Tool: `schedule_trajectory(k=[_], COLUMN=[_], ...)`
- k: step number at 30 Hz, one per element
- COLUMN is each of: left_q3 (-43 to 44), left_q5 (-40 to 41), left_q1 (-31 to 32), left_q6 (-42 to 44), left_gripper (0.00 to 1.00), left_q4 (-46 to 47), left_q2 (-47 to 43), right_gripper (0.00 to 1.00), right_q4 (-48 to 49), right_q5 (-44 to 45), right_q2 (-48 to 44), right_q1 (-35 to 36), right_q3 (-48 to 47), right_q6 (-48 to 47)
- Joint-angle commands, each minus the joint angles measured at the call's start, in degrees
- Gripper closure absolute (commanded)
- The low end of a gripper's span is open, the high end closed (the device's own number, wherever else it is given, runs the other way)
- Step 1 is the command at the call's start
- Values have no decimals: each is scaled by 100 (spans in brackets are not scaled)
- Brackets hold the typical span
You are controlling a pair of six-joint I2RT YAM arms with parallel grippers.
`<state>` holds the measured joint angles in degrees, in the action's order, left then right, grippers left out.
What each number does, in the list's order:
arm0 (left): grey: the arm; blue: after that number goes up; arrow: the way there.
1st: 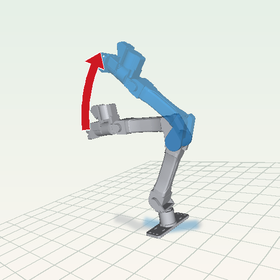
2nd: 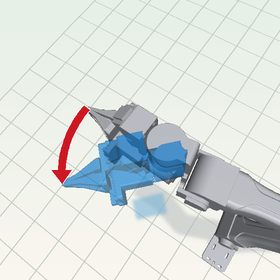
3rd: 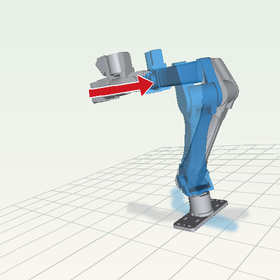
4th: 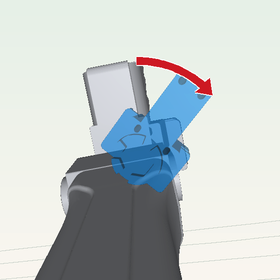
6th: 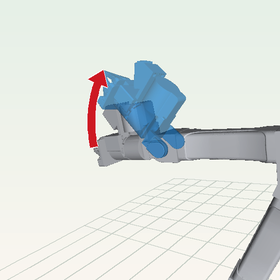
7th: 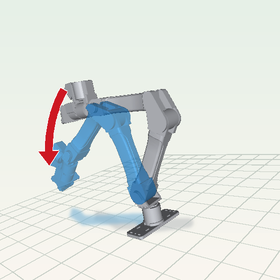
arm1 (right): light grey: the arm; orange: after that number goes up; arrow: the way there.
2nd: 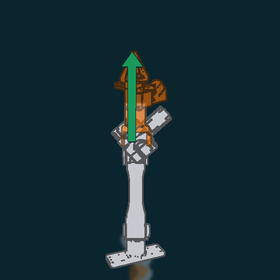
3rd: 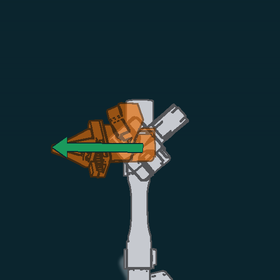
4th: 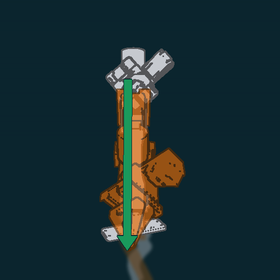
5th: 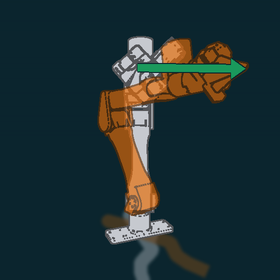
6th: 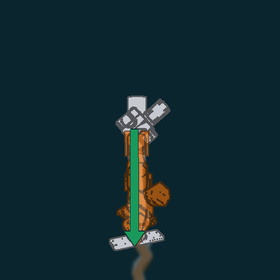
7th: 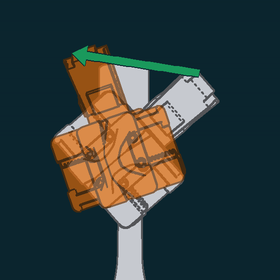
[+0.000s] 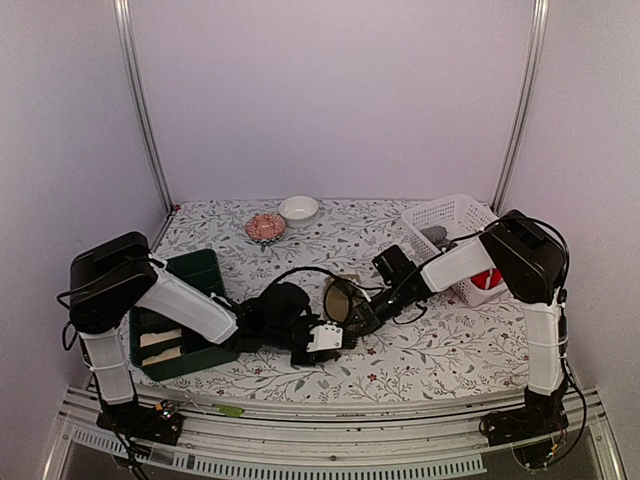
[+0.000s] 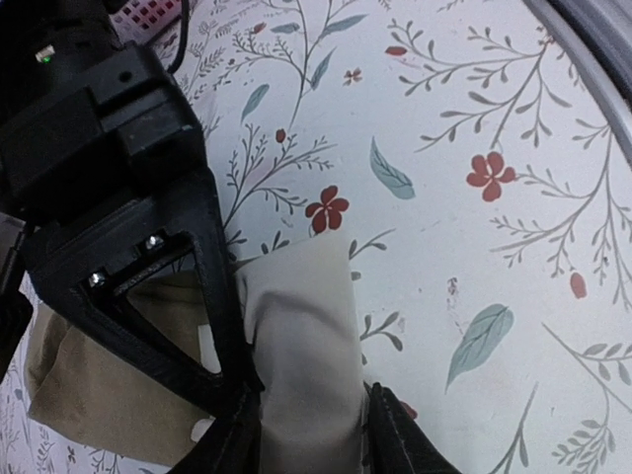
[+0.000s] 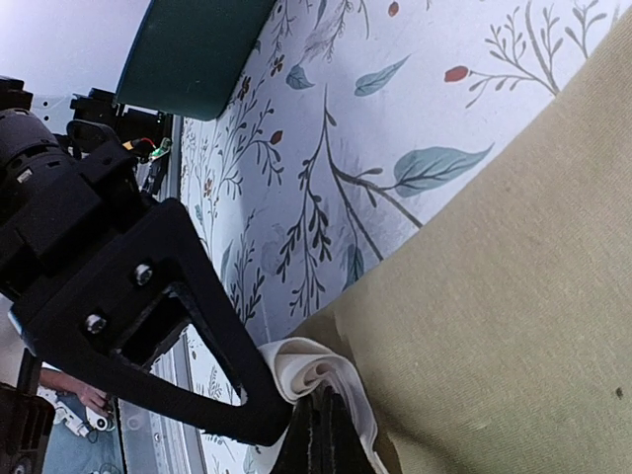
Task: Roll the underwear
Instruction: Roll the underwear at the center of the board.
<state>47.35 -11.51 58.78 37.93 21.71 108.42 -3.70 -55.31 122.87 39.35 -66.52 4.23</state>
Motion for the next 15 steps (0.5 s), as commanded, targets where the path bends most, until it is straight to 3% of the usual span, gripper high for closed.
schedule_trajectory(k=[1, 6, 8, 11, 13, 15], left_q3=[92, 78, 137, 400, 626, 752], left_q5=[229, 448, 585, 459, 252, -17], left_q1=[78, 78, 74, 64, 73, 79], left_q6=[206, 272, 307, 277, 158, -57], left_gripper=[59, 61, 71, 97, 100, 100], left_q4=[-160, -229, -278, -798, -1330, -1754], left_q2=[227, 348, 372, 365, 366, 301], right_gripper=[100, 100, 100, 100, 99, 91], right_q4=[-287, -306, -329, -326, -187, 13], right_q5=[228, 224, 234, 298, 380, 540], right_q2=[263, 299, 280, 142, -35, -309], right_q1=[14, 11, 15, -42, -141, -274], right_q3=[-109, -144, -157, -174, -149, -68], right_q6=[-135, -150, -150, -155, -100, 28])
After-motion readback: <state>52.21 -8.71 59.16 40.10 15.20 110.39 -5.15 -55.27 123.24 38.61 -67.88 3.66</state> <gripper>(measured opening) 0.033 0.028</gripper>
